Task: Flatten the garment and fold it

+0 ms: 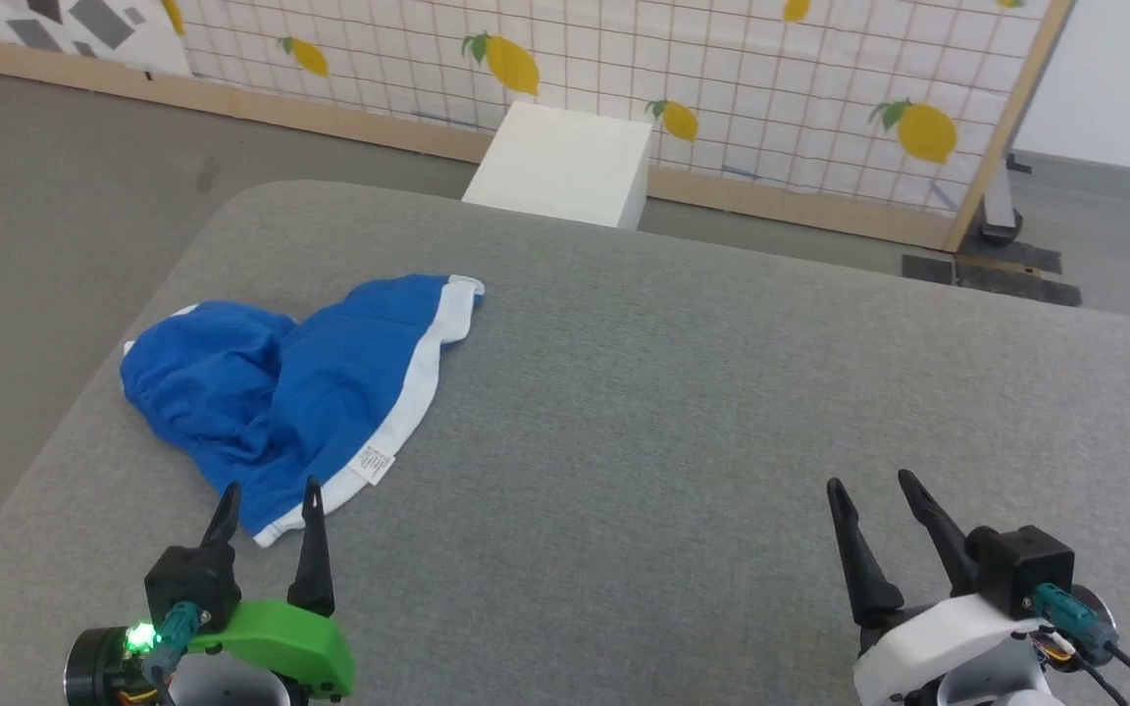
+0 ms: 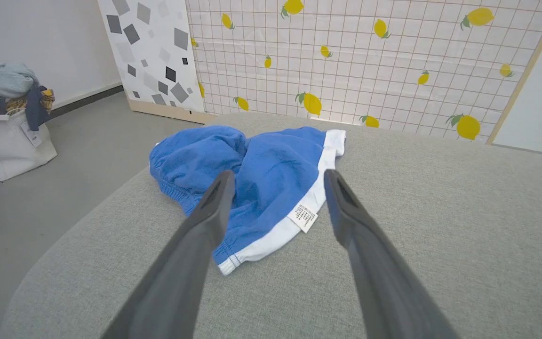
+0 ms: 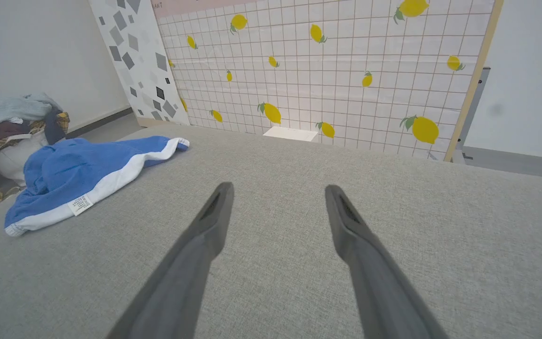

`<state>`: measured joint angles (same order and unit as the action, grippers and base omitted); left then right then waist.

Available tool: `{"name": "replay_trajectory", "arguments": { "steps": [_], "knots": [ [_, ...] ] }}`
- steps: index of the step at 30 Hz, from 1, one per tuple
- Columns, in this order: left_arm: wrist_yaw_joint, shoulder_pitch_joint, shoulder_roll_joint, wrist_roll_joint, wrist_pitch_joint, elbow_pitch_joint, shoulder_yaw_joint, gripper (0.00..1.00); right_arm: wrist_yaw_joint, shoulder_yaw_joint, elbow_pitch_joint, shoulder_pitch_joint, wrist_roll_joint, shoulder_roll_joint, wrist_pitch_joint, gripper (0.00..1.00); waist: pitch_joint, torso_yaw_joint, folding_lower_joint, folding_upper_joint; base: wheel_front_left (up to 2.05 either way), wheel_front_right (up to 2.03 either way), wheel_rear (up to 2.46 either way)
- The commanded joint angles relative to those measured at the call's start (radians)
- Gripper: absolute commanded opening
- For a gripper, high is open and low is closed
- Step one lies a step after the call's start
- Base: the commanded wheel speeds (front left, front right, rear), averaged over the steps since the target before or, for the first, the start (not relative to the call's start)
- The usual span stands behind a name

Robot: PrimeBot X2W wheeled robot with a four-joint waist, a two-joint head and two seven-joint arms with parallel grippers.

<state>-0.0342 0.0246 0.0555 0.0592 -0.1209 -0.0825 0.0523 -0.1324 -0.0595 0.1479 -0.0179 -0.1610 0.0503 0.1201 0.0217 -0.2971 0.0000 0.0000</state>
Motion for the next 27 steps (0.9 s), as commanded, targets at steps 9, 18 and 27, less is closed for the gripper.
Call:
{"name": "replay_trajectory", "arguments": {
  "steps": [9, 18, 27],
  "knots": [
    [-0.005, 0.03, -0.003, 0.025, -0.029, -0.01, 0.012, 1.0, 0.001, -0.02, 0.029, -0.017, -0.034, 0.0, 0.029, 1.0, 0.012, -0.053, 0.0, 0.0, 0.0, 0.0, 0.0],
    [-0.005, 0.04, -0.003, 0.034, -0.047, -0.014, 0.018, 1.0, 0.001, -0.029, 0.051, -0.02, -0.054, 0.0, 0.047, 1.0, 0.013, -0.093, 0.0, 0.0, 0.0, 0.0, 0.0],
    [-0.007, 0.052, -0.004, 0.044, -0.066, -0.02, 0.029, 1.0, 0.001, -0.037, 0.069, -0.022, -0.074, 0.0, 0.066, 1.0, 0.017, -0.132, 0.0, 0.0, 0.0, 0.0, 0.0]
  ]
}}
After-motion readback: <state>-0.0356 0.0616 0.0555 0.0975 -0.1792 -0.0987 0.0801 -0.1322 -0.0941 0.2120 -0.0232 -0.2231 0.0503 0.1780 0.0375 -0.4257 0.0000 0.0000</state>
